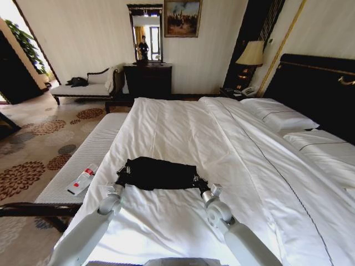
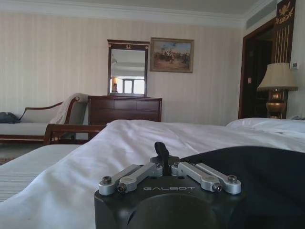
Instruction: Fold the clothes on the bed.
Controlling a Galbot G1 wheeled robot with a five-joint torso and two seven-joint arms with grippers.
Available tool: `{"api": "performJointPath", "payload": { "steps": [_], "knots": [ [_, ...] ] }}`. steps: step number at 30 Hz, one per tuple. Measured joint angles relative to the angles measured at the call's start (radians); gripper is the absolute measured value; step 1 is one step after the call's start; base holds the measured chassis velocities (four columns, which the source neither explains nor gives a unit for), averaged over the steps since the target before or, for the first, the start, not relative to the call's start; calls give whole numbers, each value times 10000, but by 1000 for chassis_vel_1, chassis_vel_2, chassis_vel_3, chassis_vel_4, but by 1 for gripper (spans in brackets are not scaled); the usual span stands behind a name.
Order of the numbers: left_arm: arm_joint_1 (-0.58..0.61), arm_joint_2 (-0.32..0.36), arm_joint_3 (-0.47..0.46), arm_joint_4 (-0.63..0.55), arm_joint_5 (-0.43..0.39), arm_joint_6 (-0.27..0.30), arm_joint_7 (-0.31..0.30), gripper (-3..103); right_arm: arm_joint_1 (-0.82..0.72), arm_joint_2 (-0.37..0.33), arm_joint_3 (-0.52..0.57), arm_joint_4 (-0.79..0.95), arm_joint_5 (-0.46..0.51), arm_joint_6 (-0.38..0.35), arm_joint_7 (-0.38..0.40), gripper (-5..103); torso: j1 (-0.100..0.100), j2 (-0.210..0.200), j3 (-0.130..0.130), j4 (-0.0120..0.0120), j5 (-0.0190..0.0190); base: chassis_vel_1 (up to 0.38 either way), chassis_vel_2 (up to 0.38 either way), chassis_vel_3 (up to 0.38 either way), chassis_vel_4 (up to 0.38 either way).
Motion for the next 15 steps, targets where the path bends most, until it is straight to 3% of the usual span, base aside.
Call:
{"api": "performJointPath", "payload": {
  "steps": [15],
  "knots": [
    [604,298,-238,-166,144,-286,193,3,-1007,-166,203,467,-418,46,-8,1,0,0,0,-1,1,0,0,0,0]
  ]
}}
